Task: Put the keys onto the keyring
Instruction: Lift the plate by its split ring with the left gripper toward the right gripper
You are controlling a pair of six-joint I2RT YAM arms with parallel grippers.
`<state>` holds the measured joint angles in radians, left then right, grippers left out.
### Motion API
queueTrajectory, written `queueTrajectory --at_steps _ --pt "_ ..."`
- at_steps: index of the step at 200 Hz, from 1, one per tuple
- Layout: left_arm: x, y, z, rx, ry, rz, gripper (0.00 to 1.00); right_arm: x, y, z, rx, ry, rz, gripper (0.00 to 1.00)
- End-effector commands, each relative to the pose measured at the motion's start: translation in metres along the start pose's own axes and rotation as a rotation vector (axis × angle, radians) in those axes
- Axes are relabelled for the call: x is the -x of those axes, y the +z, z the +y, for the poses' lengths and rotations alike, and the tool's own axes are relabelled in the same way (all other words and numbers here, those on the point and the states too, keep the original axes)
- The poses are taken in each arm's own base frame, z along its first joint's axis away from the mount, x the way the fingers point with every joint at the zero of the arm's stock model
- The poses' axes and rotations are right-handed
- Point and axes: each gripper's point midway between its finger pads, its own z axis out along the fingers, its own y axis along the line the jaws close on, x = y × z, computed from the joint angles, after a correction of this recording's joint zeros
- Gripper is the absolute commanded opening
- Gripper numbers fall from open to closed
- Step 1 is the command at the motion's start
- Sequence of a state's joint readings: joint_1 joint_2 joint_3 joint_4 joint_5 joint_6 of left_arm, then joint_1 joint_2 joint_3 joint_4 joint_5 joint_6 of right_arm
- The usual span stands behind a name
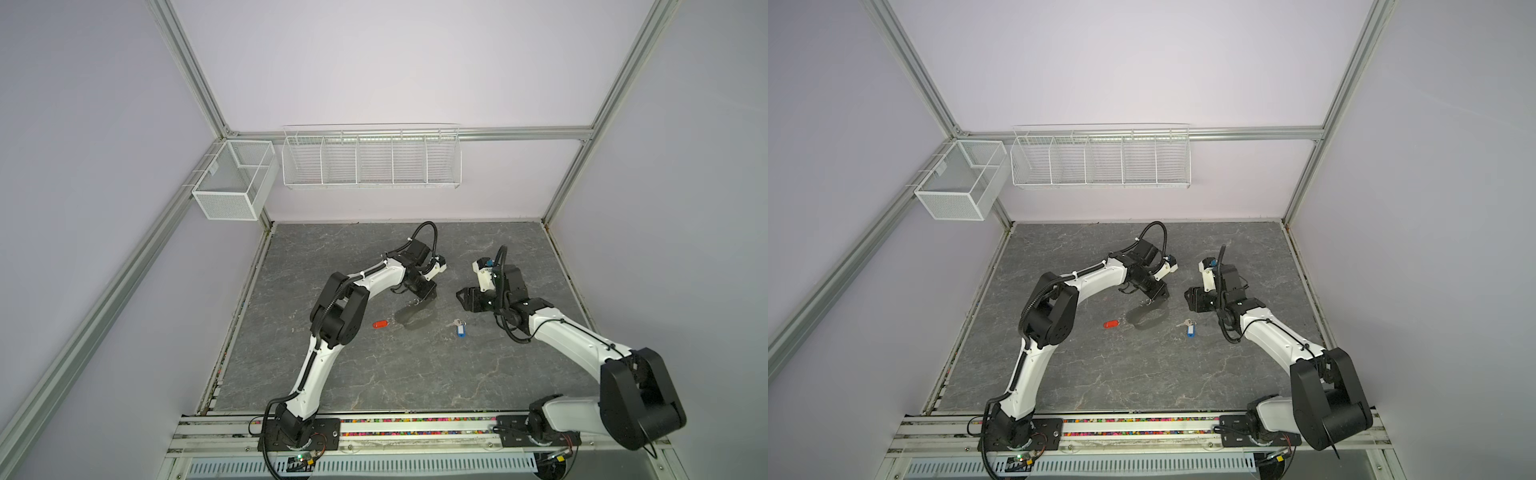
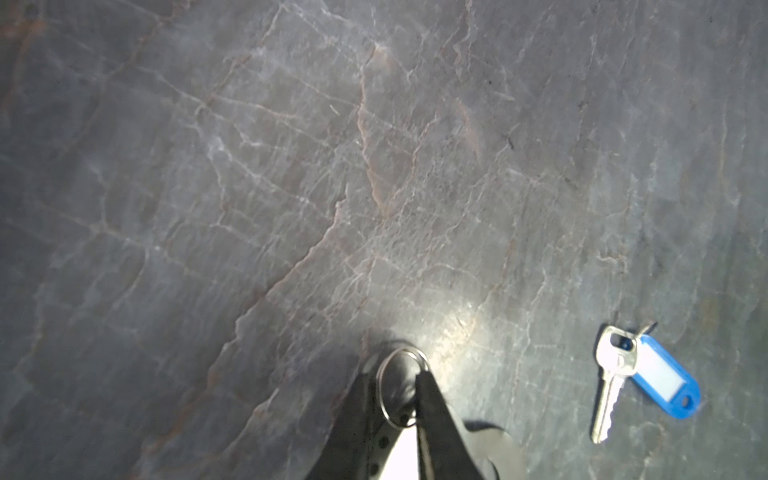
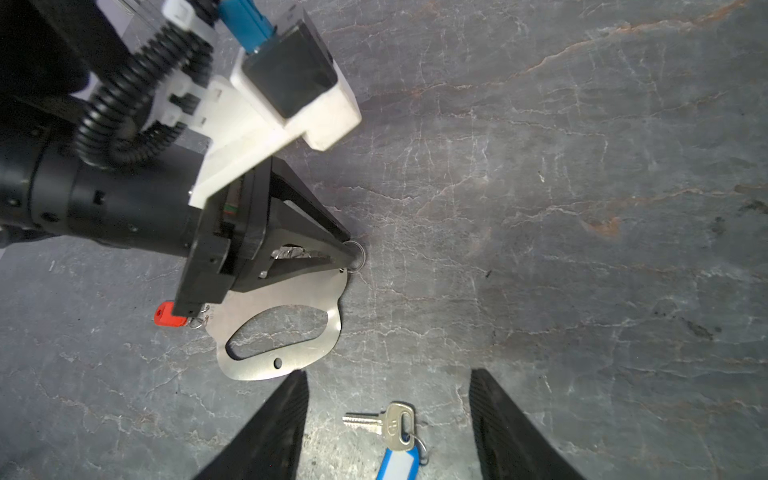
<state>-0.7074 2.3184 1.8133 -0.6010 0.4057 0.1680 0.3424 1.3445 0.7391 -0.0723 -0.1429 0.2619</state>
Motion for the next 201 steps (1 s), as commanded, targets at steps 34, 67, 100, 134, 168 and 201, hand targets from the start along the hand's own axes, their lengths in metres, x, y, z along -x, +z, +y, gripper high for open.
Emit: queueTrajectory --at_steps 34,67,100,134,168,201 --pt "-0.005 0.005 0.001 -0.002 0.037 0.025 0.11 -0.007 -0.003 -0.007 -0.047 0.004 0.005 0.64" --pt "0.005 -0.004 -0.006 -0.021 0.062 -0.006 0.02 -0.003 -0.004 -0.008 -0.056 -0.013 -0.002 0.63" --pt "0.020 -0.022 -0.021 -0.070 0.115 -0.062 0.00 0.004 -0.007 -0.009 -0.067 -0.062 -0.034 0.62" --pt "0.035 -0.050 -0.041 -0.115 0.214 -0.155 0.00 0.014 -0.011 -0.004 -0.044 -0.173 -0.109 0.58" --pt "0.042 -0.077 -0.058 -0.156 0.314 -0.229 0.00 0.016 -0.024 0.018 0.067 -0.397 -0.229 0.59" --pt "0.044 -0.103 -0.078 -0.208 0.416 -0.303 0.00 0.012 -0.037 0.038 0.163 -0.541 -0.238 0.57"
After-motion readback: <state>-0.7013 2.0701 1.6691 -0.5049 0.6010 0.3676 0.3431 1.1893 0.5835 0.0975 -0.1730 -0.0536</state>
